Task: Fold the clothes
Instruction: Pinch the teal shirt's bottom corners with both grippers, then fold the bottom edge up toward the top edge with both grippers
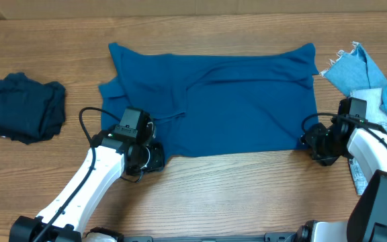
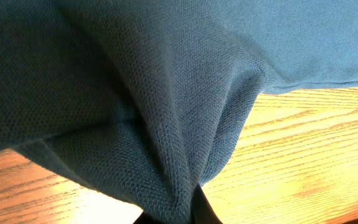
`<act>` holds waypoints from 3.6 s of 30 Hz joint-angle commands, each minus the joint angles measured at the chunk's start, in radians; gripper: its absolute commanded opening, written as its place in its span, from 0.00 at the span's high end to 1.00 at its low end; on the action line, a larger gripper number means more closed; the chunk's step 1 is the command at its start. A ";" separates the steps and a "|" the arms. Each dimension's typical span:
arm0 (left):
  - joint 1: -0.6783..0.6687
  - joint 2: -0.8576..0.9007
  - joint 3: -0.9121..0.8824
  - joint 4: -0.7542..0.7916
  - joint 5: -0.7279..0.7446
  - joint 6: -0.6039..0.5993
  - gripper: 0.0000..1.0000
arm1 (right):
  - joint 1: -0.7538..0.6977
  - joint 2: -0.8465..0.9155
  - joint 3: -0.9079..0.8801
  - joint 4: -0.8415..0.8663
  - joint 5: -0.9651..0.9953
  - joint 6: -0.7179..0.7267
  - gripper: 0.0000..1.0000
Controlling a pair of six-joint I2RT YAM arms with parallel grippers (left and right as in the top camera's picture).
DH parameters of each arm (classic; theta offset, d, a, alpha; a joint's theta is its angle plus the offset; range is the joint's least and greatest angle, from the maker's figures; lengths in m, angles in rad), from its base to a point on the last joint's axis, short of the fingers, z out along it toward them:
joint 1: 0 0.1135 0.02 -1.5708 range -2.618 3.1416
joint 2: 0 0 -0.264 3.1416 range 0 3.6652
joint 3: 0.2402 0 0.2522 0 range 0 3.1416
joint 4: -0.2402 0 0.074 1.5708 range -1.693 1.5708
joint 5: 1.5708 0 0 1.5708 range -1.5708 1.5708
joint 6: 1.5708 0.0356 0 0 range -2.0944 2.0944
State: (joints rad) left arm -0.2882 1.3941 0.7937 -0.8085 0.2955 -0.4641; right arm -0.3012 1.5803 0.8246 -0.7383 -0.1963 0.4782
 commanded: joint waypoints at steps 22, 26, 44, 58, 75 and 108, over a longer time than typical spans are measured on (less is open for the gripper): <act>-0.005 -0.080 0.290 -0.294 -0.235 0.099 0.96 | -0.003 -0.352 -0.008 -0.191 0.061 -0.041 0.96; -0.005 -0.092 0.292 -0.262 -0.254 0.155 0.93 | -0.003 -0.374 0.014 -0.171 0.061 -0.041 0.96; 0.009 -0.091 0.294 -0.071 -0.248 0.252 0.84 | -0.002 -0.095 0.252 -0.342 -0.113 -0.198 0.96; 0.028 -0.090 0.294 -0.029 -0.240 0.252 0.86 | -0.002 -0.094 0.257 -0.325 -0.108 -0.194 0.96; 0.170 0.134 0.294 0.309 -0.050 0.311 0.91 | -0.002 0.043 0.257 -0.029 -0.176 -0.077 0.96; 0.277 0.306 0.606 -0.269 -0.085 0.372 0.33 | -0.026 0.015 0.447 -0.086 -0.176 -0.195 0.30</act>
State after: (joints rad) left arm -0.0113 1.6943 1.4712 -1.0630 0.1913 -0.1040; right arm -0.3290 1.6600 1.2419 -0.7967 -0.3630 0.3054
